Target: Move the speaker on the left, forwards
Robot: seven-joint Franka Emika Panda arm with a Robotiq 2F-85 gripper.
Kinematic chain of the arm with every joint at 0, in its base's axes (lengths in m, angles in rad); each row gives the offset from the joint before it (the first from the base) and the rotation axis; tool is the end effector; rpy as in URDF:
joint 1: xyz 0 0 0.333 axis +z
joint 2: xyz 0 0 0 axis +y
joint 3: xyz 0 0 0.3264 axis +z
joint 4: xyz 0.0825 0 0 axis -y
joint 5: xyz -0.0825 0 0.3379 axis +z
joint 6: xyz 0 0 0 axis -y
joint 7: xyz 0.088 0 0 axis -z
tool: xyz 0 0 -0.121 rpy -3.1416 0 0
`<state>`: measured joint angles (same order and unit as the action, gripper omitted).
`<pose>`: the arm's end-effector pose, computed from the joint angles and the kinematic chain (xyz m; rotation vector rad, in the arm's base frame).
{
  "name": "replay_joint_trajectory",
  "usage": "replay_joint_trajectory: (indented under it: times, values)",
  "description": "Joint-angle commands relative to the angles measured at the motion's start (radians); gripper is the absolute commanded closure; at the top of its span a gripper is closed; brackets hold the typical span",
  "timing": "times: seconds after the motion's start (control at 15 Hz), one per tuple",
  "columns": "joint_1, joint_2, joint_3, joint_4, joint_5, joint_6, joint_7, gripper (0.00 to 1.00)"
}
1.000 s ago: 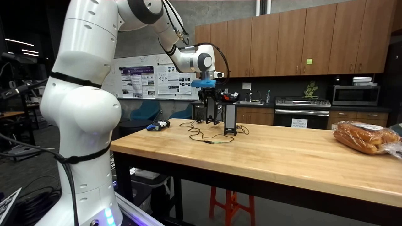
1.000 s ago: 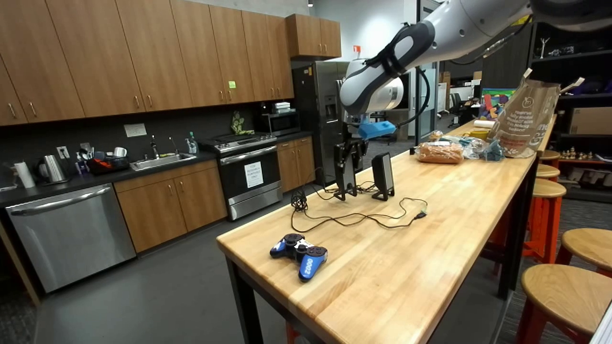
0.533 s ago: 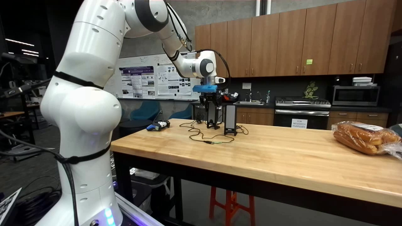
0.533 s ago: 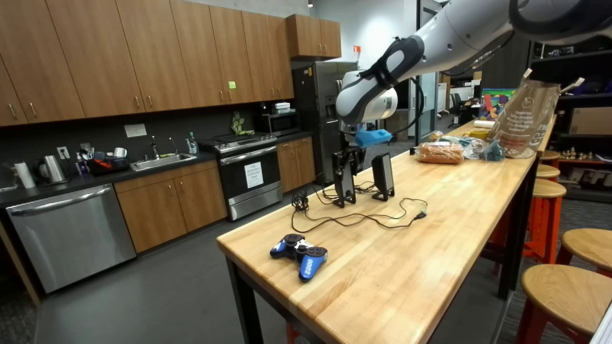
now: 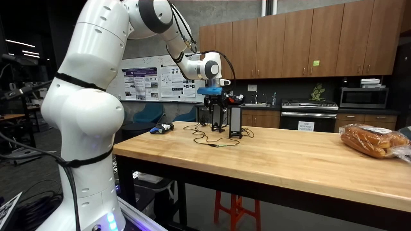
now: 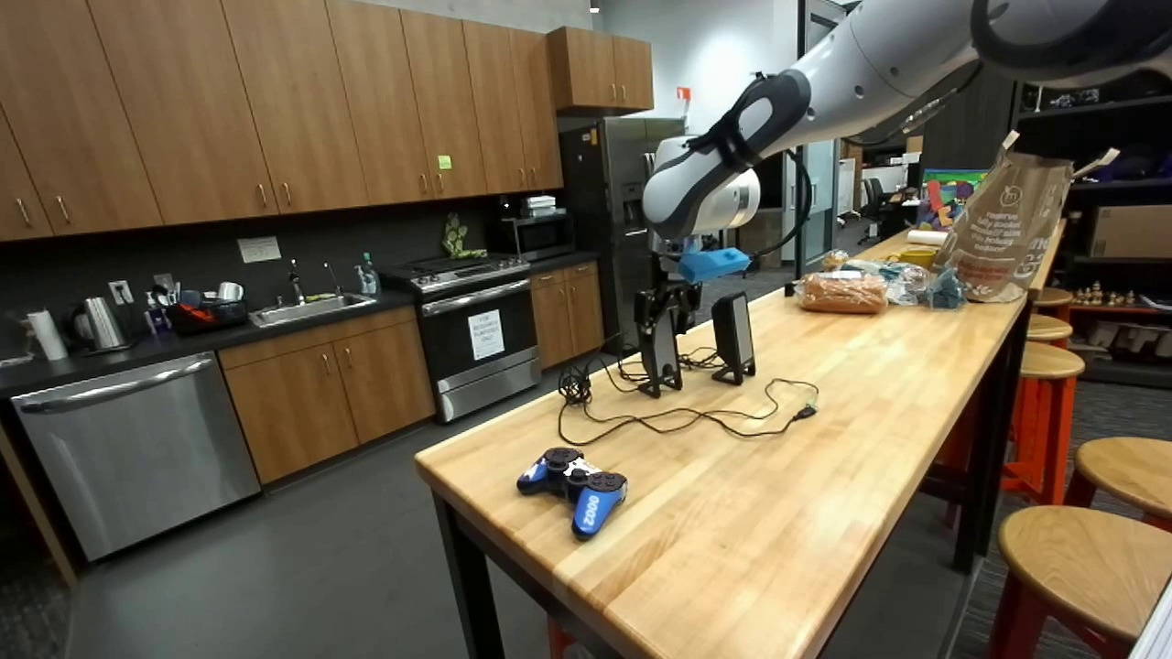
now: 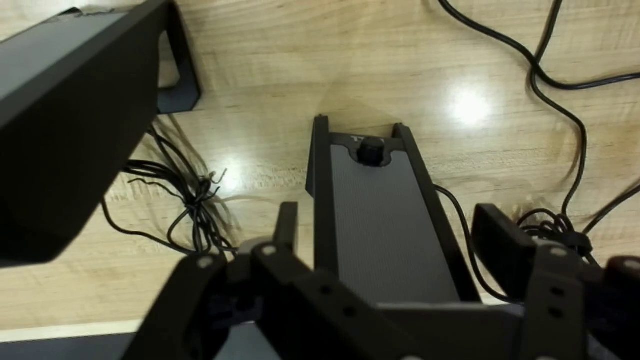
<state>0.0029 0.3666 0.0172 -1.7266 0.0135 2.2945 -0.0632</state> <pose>0.6383 0.0121 0.4101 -3.1110 -0.1146 -0.3149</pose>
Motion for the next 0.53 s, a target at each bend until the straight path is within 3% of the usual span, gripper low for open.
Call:
replay_joint_trajectory:
  times: [0.0,0.47]
  values:
    - [0.004,-0.036,-0.009,-0.021,-0.02,-0.012,0.017,0.0]
    - [-0.008,-0.142,-0.018,-0.093,-0.032,-0.072,-0.006,0.0]
